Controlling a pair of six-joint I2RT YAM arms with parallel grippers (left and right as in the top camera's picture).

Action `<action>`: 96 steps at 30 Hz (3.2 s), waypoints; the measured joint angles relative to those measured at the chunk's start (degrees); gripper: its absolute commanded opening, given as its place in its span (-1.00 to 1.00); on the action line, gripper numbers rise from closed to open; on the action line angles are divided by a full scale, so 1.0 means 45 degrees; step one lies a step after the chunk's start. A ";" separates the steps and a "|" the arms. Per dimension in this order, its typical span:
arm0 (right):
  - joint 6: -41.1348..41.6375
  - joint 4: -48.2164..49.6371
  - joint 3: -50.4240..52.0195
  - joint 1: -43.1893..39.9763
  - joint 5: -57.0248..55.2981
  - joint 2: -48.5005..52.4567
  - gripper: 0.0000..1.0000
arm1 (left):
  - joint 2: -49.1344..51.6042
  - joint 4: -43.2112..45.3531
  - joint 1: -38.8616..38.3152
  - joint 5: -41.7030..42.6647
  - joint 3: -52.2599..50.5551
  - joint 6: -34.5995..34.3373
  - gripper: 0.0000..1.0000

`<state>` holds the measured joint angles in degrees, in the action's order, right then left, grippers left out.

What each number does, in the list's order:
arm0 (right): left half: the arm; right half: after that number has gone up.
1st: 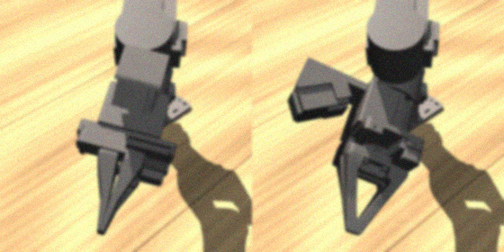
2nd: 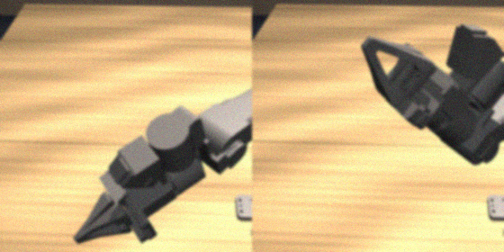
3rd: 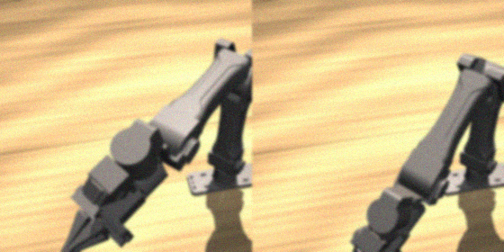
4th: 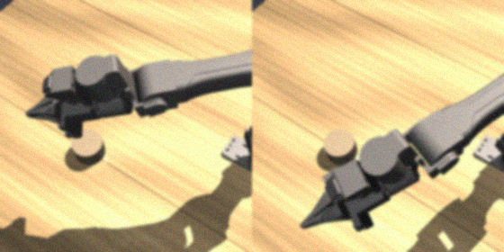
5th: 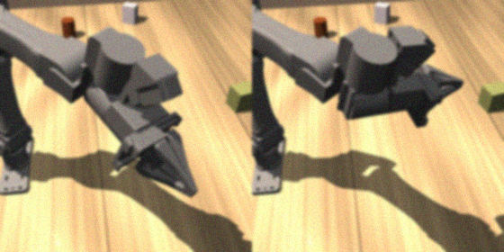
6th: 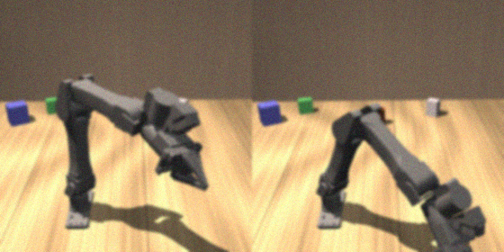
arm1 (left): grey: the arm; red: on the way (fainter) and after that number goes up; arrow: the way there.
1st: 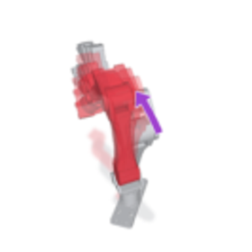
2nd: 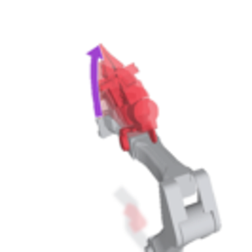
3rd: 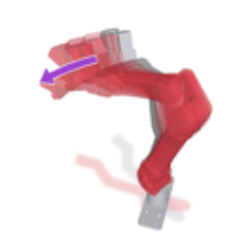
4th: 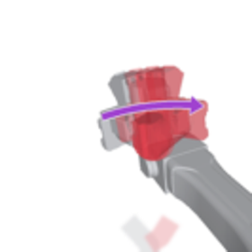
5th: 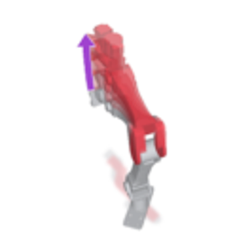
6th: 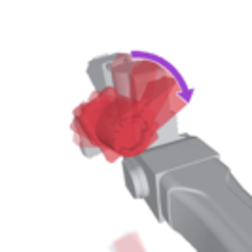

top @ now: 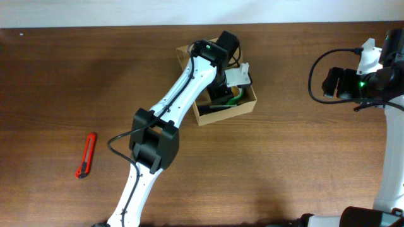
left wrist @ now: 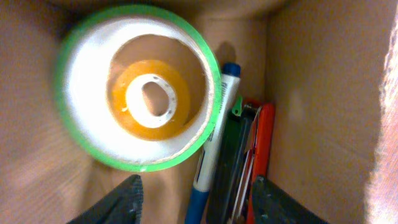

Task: Pack container
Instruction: 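Place the red stapler into the box with the left gripper, then move the left gripper to the yellow highlighter and grasp it, then carry the yellow highlighter into the box and lower it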

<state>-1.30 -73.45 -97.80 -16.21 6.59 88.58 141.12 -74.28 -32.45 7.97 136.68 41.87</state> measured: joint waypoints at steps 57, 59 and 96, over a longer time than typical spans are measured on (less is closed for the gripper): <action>0.0000 0.0005 0.0044 0.0000 0.0000 0.0000 0.98 | -0.8952 0.7208 0.5945 -0.1253 -1.8064 -0.9666 -0.10; 0.0000 0.0005 0.0044 0.0000 0.0000 0.0000 0.97 | -0.8947 0.7208 0.5926 -0.1350 -1.8064 -0.9636 -0.32; 0.0000 0.0044 0.0049 0.0000 0.0000 0.0000 0.97 | -0.7048 0.0151 0.5770 -0.1185 -0.3774 -0.4216 -0.97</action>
<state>-1.30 -73.25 -97.58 -16.21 6.59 88.58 109.40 -73.60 -6.48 2.63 119.70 22.90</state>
